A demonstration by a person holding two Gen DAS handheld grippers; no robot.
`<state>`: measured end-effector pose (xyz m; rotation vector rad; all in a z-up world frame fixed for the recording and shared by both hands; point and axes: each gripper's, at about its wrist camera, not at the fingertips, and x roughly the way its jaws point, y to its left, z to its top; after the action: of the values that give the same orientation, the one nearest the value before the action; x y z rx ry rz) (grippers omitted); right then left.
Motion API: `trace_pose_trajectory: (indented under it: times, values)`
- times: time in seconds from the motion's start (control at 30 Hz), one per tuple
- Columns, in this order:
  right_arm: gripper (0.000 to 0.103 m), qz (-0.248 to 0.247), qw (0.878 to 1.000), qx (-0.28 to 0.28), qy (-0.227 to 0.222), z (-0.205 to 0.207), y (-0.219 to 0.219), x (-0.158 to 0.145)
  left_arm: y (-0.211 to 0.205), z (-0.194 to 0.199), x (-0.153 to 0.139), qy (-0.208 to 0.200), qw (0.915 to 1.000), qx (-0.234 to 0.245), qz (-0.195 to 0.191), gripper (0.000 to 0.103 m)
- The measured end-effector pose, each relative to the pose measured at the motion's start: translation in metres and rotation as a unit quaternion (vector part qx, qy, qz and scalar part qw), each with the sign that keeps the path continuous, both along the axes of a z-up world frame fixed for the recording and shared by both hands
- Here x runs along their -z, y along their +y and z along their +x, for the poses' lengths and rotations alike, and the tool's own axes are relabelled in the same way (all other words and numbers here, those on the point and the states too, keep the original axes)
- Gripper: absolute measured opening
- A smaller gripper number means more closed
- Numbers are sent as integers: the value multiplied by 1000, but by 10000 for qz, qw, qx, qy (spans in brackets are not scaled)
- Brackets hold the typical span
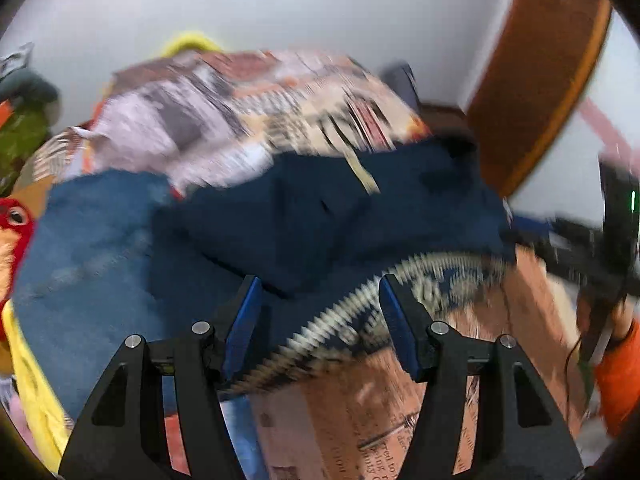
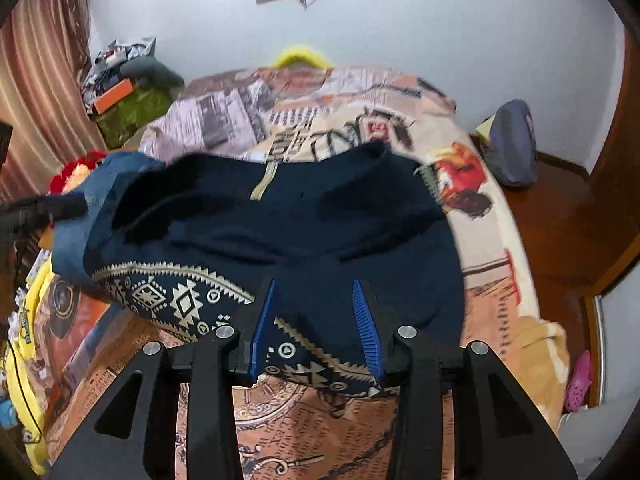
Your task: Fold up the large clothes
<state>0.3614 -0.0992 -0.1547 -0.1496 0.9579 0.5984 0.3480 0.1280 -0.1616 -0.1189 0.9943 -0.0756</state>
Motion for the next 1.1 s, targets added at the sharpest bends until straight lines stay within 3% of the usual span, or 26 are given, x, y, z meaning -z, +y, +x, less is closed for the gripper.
trace_pose_trajectory:
  times: [0.17,0.27,0.47,0.57,0.63,0.7,0.87,1.0,1.1]
  values:
    - [36,16,9995,-3,329,18,12,22,-29,29,53,427,9975,215,521,60]
    - [36,-45,9987,44,505,31,18,35,-22,50,56,396,9984,31,401,60]
    - [36,-103,9954,139,945,74,33,61,22,109,58,490,9899,-400,1268,60]
    - [35,-68,9964,447,721,90,31,55,48,126,47,430,9878,-712,1317,60]
    - [36,-168,9959,832,302,97,27,45,59,127,33,168,9808,-1077,1619,60]
    - [36,-270,9925,1194,0,99,22,36,72,125,19,-32,9681,-1558,1961,60]
    - [36,61,9918,1273,24,87,9,19,94,98,3,-55,9856,-1482,814,60]
    - [36,171,9958,895,87,64,12,5,81,66,-7,-228,9905,-1230,575,61]
    - [36,195,9982,553,160,46,22,-2,66,28,-17,-444,9922,-1112,341,70]
